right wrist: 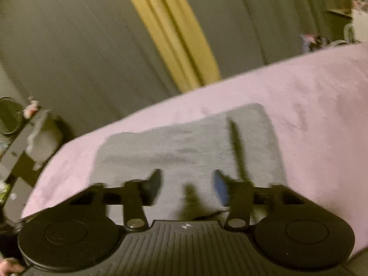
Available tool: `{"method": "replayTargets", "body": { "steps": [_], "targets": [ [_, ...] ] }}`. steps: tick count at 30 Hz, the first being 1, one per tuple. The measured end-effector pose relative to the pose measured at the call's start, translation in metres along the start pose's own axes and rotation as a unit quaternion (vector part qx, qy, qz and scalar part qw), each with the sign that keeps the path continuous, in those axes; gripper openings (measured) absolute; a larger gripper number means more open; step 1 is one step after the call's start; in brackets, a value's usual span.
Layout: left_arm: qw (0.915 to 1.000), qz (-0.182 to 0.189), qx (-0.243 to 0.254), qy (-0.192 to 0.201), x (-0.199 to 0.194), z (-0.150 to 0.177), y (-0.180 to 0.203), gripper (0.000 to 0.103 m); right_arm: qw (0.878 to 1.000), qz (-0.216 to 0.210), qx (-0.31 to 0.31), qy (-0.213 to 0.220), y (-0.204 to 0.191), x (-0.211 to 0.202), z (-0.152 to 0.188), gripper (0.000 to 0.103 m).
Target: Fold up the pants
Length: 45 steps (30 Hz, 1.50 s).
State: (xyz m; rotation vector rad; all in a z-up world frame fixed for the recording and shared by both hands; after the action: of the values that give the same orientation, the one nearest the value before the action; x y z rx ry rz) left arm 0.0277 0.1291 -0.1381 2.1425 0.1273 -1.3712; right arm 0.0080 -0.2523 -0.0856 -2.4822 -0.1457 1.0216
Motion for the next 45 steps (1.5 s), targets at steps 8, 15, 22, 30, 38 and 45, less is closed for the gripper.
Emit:
{"method": "replayTargets", "body": {
  "steps": [8,15,22,30,38,45],
  "targets": [
    [0.9999,-0.011,-0.001,0.006,-0.005,0.001,-0.003,0.101,0.996,-0.038,-0.055,-0.058,-0.045,0.035,0.029,0.034],
    [0.9999,-0.001,-0.009,0.012,-0.009,0.002,-0.005,0.101,0.990,-0.032,-0.074,-0.120,-0.044,0.031,0.066,0.034],
    [0.9994,0.005,0.023,0.025,-0.015,0.004,-0.001,0.101,0.985,-0.001,-0.106,-0.137,-0.034,0.029,0.077,0.048],
    [0.9921,-0.036,0.109,0.052,-0.018,0.015,0.023,0.101,0.988,0.045,-0.112,-0.092,-0.024,-0.003,0.051,0.075],
    [0.9903,-0.048,0.118,0.056,-0.016,0.018,0.026,0.101,0.995,0.021,-0.065,-0.077,0.016,-0.022,0.044,0.082],
    [0.9896,-0.054,0.122,0.055,-0.013,0.018,0.026,0.101,0.990,0.095,-0.071,-0.077,0.029,-0.015,0.040,0.094]
  ]
}}
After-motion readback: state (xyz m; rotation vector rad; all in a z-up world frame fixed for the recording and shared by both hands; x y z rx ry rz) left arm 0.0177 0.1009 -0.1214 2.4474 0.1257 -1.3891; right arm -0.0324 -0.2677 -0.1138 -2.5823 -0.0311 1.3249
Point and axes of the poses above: each gripper's, at about its wrist camera, not at the fingertips, and x roughly the way its jaws point, y to its right, z to its underside, the point moved 5 cm from there along x, roughly the way its jaws point, and after that the axes turned 5 degrees about -y, right-handed, at the moved point
